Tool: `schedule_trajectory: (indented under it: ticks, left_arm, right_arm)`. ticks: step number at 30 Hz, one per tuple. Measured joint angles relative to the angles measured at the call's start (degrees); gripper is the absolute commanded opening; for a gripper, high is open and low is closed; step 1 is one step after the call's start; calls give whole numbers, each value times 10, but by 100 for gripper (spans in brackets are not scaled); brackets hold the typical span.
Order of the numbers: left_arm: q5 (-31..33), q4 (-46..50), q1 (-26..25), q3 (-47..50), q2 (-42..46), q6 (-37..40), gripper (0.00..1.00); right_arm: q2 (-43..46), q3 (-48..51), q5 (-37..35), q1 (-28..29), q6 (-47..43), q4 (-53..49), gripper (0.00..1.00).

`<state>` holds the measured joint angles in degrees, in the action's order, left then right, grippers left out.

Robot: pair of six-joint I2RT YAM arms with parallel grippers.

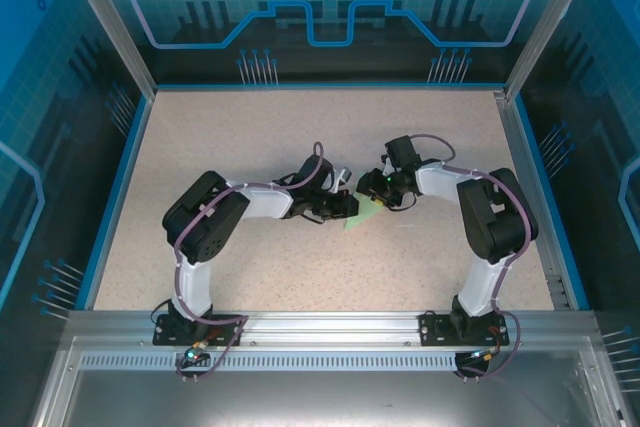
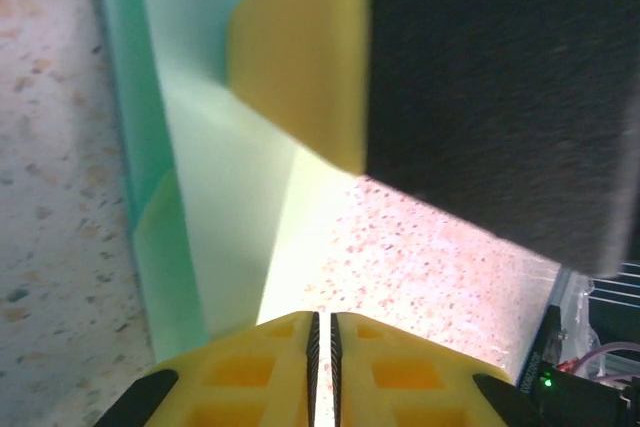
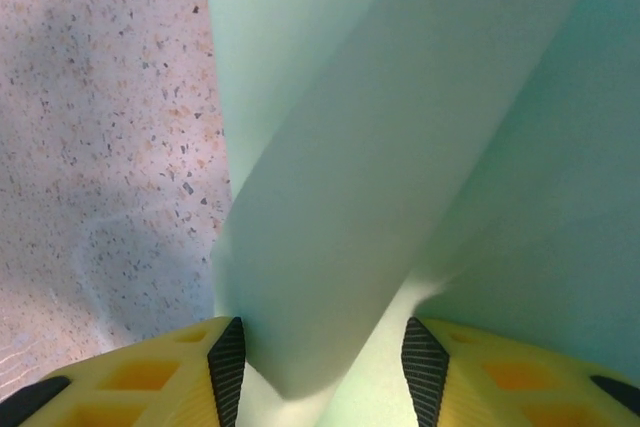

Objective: Fold a paper plane with a square sheet of paper (pick it up from the middle)
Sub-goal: Fourth fold the wing at the center of the table.

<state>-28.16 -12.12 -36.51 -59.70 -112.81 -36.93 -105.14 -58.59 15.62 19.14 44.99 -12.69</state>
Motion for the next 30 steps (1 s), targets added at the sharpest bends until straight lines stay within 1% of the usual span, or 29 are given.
schedule_trajectory:
  ticks: [8,17,21,30]
  left_arm:
    - [9,12,0,-6,-1,0,13]
    - [16,18,0,-7,-3,0,10]
    - [18,18,1,-7,-2,-1,13]
    - [20,8,25,21,65,-10,14]
  right_arm:
    - [-3,-5,-6,0,0,-11,45]
    - [-8,-13,-15,1,4,-25,41]
    - [-10,-17,-18,1,5,-32,38]
    - [-14,-23,-19,1,5,-40,38]
